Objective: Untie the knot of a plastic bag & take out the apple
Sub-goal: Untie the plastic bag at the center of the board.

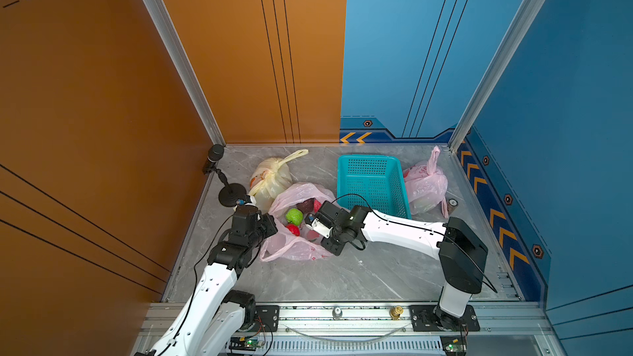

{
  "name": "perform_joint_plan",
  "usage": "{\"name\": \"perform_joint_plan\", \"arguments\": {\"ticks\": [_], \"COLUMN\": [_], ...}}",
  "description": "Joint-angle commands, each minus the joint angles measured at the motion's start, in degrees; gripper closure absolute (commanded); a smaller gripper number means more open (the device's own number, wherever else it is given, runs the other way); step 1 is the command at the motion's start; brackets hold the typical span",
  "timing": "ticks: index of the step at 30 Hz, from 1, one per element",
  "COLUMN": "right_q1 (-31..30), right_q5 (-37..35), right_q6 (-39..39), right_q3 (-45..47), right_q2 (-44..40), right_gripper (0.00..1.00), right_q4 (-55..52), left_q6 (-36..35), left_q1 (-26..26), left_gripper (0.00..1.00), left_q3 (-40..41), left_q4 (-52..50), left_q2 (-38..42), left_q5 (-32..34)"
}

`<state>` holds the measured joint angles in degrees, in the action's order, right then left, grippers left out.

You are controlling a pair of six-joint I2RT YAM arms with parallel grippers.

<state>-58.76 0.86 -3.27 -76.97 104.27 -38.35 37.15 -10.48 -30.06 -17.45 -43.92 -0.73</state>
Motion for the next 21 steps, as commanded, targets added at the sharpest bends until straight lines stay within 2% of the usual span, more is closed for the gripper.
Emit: {"name": "perform_joint_plan", "arguments": {"ticks": [1,5,9,11,13,15,21], "right_q1": [0.4,1.8,3.4,3.9,4.2,4.2,3.9], "right_q5": [-4.1,4.2,13.8,15.2,13.5,7.2,-4.0], "right_q6": [-1.5,1.9,6.9,9.8,12.1,14.4,17.9], "right_q3": [-0.6,-1.4,-4.7,-6.2,-7.5,-8.8,-13.5], "right_q2": [2.7,-0.9,-3.6,-3.6,-2.7,-0.8,5.4], "right_gripper": [0.64,0.64,0.63,0.62,0.61,0.57,0.56], "right_q4": [-2.9,2.5,6.4,8.3,9.7,10.1,9.1], "left_q6": [1.0,1.1,2.2,2.6,2.7,2.2,0.4], "left_q1": [0.9,0.4,-1.5,-2.6,-3.8,-5.2,-7.7], "left_gripper": [0.82,0.82,0.82,0.83,0.83,0.83,0.82], "left_q3": [1.3,2.1,4.0,4.6,5.0,5.3,5.4], "left_q4": [2.4,2.6,3.1,3.0,3.0,2.9,3.6], "left_q2": [1.2,-0.1,0.4,0.9,1.4,1.5,0.4], "left_q5": [1.2,-1.8,-1.8,-1.7,-1.3,-1.1,-0.9]}}
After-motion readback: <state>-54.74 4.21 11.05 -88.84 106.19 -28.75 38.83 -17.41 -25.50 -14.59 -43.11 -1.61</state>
